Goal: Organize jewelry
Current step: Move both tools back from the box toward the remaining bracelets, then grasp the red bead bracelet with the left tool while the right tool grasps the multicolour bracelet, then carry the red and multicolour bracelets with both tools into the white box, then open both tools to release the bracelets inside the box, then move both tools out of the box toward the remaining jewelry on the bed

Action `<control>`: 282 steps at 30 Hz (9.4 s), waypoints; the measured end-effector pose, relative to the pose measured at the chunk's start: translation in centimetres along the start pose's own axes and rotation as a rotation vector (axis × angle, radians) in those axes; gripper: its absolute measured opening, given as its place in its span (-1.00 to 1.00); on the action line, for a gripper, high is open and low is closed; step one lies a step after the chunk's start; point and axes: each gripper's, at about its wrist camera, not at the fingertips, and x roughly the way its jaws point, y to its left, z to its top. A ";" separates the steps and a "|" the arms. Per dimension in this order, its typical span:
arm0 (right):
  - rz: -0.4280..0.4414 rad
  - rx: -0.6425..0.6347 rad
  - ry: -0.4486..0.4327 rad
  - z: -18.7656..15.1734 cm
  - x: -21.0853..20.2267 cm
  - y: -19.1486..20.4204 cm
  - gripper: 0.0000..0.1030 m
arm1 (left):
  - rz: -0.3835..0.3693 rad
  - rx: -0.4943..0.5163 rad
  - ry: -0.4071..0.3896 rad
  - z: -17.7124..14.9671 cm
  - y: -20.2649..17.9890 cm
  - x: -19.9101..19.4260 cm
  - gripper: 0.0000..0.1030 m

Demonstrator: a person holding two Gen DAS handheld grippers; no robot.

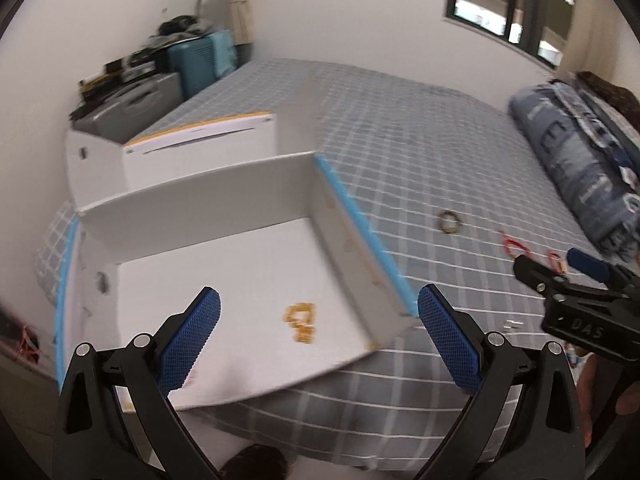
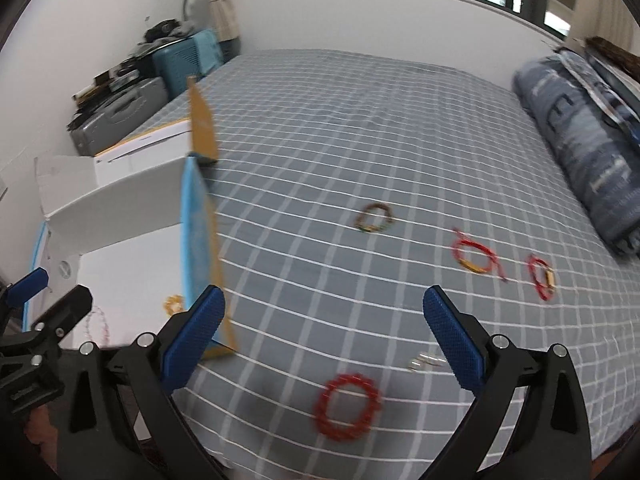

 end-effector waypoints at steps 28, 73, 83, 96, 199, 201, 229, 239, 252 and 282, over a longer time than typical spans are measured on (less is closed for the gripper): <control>-0.149 0.220 0.097 -12.2 -0.5 -21.1 0.85 | -0.167 0.224 0.185 -6.9 -16.9 7.1 0.89; -0.146 0.401 0.331 -15.6 7.3 -26.2 -0.65 | -0.193 0.232 0.371 -9.6 -18.5 14.4 -0.52; -0.144 0.393 0.281 -15.0 5.5 -26.0 -0.83 | -0.189 0.224 0.343 -9.2 -18.1 13.7 -0.75; -0.141 0.398 0.194 -14.1 3.5 -26.0 -0.83 | -0.220 0.227 0.295 -8.5 -18.1 11.7 -0.75; 0.245 -0.235 -0.026 1.8 5.3 20.6 -0.82 | 0.178 -0.223 0.055 -1.4 14.4 1.0 -0.75; 0.243 -0.244 0.002 1.6 6.3 21.4 -0.83 | 0.186 -0.237 0.075 -1.7 15.1 1.6 -0.75; 0.198 -0.286 0.186 0.2 11.0 23.4 -0.48 | 0.214 -0.276 0.205 -2.6 17.2 5.7 -0.69; 0.181 -0.227 0.061 1.2 6.3 19.6 0.39 | 0.235 -0.258 0.141 -2.3 16.1 3.9 0.41; 0.035 -0.126 -0.066 1.9 2.1 8.8 0.85 | 0.140 -0.152 0.068 -0.7 9.0 2.9 0.89; -0.191 0.112 0.104 0.4 11.7 -26.0 0.85 | -0.212 0.225 0.292 -4.7 -24.4 14.1 0.89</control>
